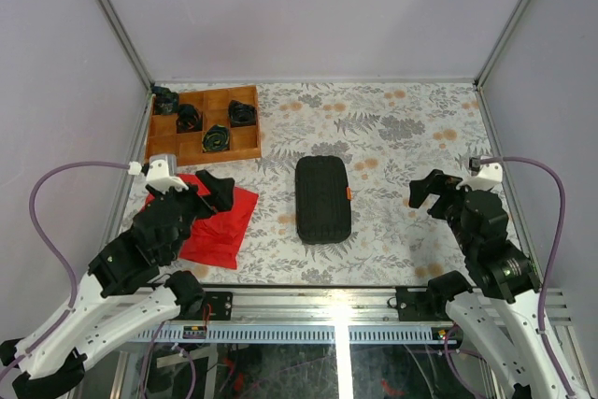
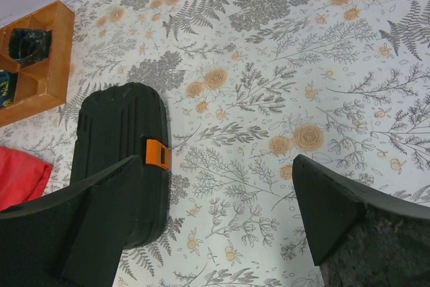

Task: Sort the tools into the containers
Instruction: Reset both arms

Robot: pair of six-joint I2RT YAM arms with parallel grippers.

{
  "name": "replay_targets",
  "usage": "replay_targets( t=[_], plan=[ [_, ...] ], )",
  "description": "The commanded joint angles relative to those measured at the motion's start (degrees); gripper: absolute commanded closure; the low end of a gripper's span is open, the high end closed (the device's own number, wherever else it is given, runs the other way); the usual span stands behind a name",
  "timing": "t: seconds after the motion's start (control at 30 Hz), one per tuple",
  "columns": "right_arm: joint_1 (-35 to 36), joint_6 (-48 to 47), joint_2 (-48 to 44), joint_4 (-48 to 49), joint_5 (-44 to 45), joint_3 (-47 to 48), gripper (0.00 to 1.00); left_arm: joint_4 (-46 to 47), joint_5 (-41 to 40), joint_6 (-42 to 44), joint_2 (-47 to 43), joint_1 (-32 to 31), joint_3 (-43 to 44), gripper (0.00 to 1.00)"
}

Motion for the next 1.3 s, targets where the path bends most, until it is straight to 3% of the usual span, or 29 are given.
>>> replay_targets(
  t=[0.0,0.57,0.77,1.27],
  plan=[
    [0.3,0.2,-1.6,-0.1,2.5,-1.1,0.01,-2.8,-4.4,-4.4,-1.4,0.4,-2.5,0.0],
    [0.3,-0.6,-3.6,0.9,3.7,-3.4,0.01,-5.2,-7.8,-2.4,0.2,0.4,-2.1,0.0],
    [0.3,-0.8,-4.3,1.8,4.2,-4.0,0.01,-10.1,-12.0,-5.8,-1.8,0.4,-0.9,0.0],
    [0.3,-0.9,-4.7,1.2,4.3,-3.5,0.01,-10.7,-15.2,-7.8,-2.6,0.4,-1.9,0.0]
  ],
)
